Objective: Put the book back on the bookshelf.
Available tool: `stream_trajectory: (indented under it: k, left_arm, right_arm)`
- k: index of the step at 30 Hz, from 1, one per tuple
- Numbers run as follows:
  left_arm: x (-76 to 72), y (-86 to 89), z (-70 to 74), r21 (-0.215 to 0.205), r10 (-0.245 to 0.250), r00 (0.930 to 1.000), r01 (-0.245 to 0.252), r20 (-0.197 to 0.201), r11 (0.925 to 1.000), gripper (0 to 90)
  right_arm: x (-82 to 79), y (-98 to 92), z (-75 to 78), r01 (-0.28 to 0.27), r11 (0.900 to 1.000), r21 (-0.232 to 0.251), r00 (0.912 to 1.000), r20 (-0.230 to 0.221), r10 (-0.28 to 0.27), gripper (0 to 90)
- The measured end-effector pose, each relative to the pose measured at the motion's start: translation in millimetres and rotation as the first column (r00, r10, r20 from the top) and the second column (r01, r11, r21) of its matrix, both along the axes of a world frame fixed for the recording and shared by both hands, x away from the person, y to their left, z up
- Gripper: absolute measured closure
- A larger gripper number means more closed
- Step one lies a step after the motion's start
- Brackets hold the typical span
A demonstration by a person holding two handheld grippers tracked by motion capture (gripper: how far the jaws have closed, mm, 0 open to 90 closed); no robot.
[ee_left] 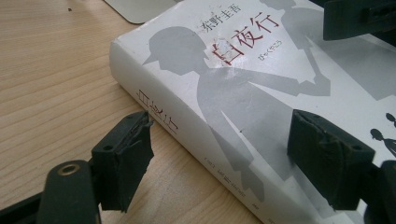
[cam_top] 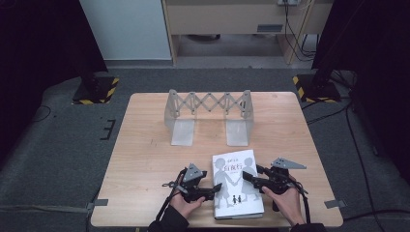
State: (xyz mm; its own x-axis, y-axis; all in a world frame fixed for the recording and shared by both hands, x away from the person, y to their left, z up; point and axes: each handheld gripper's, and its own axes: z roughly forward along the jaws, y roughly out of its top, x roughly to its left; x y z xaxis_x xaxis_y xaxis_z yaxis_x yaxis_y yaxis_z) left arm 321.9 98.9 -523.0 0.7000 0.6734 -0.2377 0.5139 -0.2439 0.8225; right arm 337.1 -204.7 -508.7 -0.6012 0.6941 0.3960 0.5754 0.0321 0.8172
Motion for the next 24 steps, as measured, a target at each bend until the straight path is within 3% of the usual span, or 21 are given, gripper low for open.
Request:
stream_trajectory:
  k: [3,6,16,24]
  left_arm:
    - [-0.1,0.3,-0.9,-0.013,0.001,1.0,-0.001,-0.002,0.9999,21.1]
    - [-0.4,0.1,-1.2,-0.016,0.0,1.0,0.0,0.0,0.9999,21.1]
    - [0.0,-1.5,-2.7,-0.033,-0.003,0.9999,0.003,-0.011,0.9994,20.8]
    - [1.3,-2.1,-3.0,-0.032,-0.009,0.9999,0.008,-0.013,0.9995,19.9]
  right_arm:
    - [-2.7,-0.7,1.3,-0.014,0.999,0.037,0.9998,-0.016,0.014,38.9]
    - [-4.4,1.6,0.8,-0.024,0.999,0.041,0.9989,-0.039,0.026,38.8]
    - [2.5,6.7,-1.9,-0.039,0.999,0.02,0.998,-0.049,0.039,39.4]
    - [8.3,8.1,-5.9,-0.037,0.999,0.023,0.9922,-0.118,0.04,47.8]
